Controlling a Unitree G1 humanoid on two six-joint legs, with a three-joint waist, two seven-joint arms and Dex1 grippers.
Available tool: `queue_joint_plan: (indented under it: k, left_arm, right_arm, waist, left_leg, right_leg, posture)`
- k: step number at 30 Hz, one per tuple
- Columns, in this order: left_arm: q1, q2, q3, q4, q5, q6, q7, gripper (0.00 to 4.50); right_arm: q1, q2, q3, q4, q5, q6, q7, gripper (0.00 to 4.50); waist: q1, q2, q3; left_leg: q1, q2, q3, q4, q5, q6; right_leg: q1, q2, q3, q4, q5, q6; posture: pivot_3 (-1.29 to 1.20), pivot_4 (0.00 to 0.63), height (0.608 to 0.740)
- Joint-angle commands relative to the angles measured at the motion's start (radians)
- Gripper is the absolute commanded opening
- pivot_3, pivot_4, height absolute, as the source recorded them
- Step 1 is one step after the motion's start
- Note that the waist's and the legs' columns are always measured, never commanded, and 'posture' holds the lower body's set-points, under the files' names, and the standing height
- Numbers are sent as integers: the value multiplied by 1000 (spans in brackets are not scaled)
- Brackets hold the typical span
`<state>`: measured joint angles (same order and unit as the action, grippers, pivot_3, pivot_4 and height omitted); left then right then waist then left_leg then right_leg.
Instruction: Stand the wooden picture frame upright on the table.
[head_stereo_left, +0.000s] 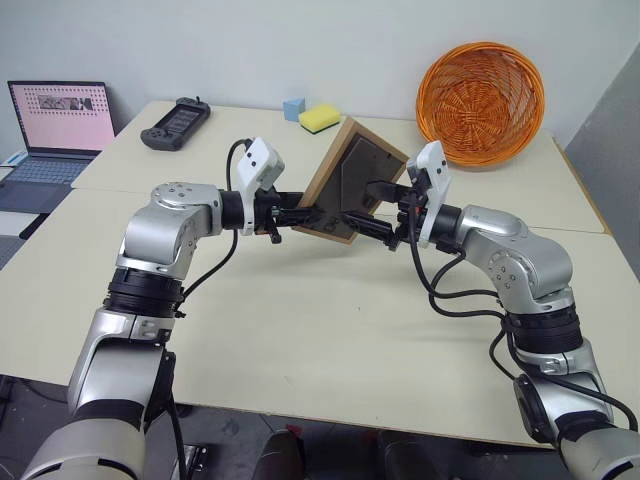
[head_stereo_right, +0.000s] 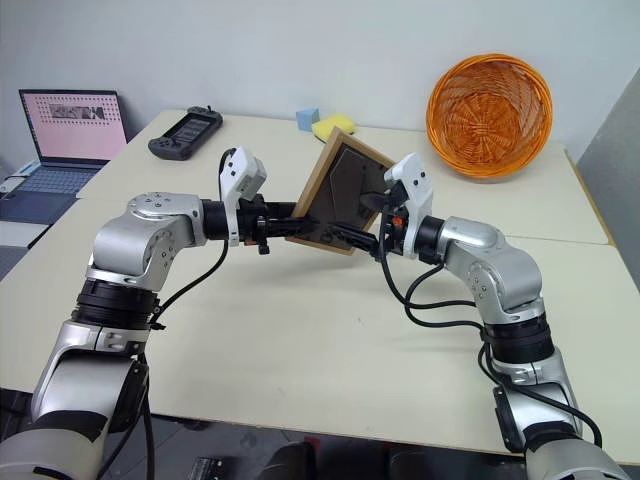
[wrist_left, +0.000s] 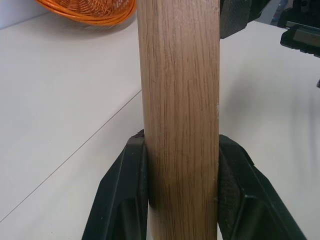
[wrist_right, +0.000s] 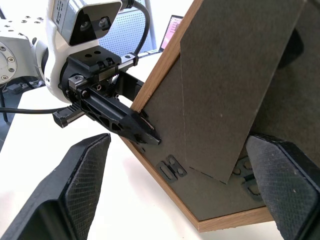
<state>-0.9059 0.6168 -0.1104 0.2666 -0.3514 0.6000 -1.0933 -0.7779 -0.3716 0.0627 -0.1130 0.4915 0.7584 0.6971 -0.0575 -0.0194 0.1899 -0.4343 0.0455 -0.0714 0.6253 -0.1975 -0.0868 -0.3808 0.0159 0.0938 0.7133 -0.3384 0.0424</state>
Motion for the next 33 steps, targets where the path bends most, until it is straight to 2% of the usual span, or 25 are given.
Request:
queue_joint_plan:
  k: [1, 17, 28, 33]
  left_arm:
    - [-5, -6, 14, -20, -3, -35, -23, 1300]
    - [-104, -29, 36, 212, 54, -124, -12, 1300]
    - [-152, -37, 53, 255, 54, -123, -16, 1300]
    - [-134, -22, 63, 165, 5, -42, -58, 1300]
  right_arm:
    - [-35, -12, -16, -62, 17, 3, 3, 4458]
    - [6, -13, -41, -144, 55, 69, -39, 4458]
    - [16, -6, -38, -142, 54, 65, -56, 4458]
    - [20, -33, -26, -110, 21, 32, -41, 4458]
  waist:
    - [0, 0, 0]
    - [0, 0, 0]
    - [-1, 0, 0]
    - [-1, 0, 0]
  left_leg:
    - [0, 0, 0, 0, 0, 0]
    - [0, 0, 0, 0, 0, 0]
    - [0, 0, 0, 0, 0, 0]
    - [0, 0, 0, 0, 0, 0]
  right_leg:
    - [0, 0, 0, 0, 0, 0]
    - [0, 0, 0, 0, 0, 0]
    - [0, 0, 0, 0, 0, 0]
    - [0, 0, 0, 0, 0, 0]
  posture:
    - [0, 150, 740]
    - [0, 150, 740]
    - [0, 150, 740]
    - [0, 150, 740]
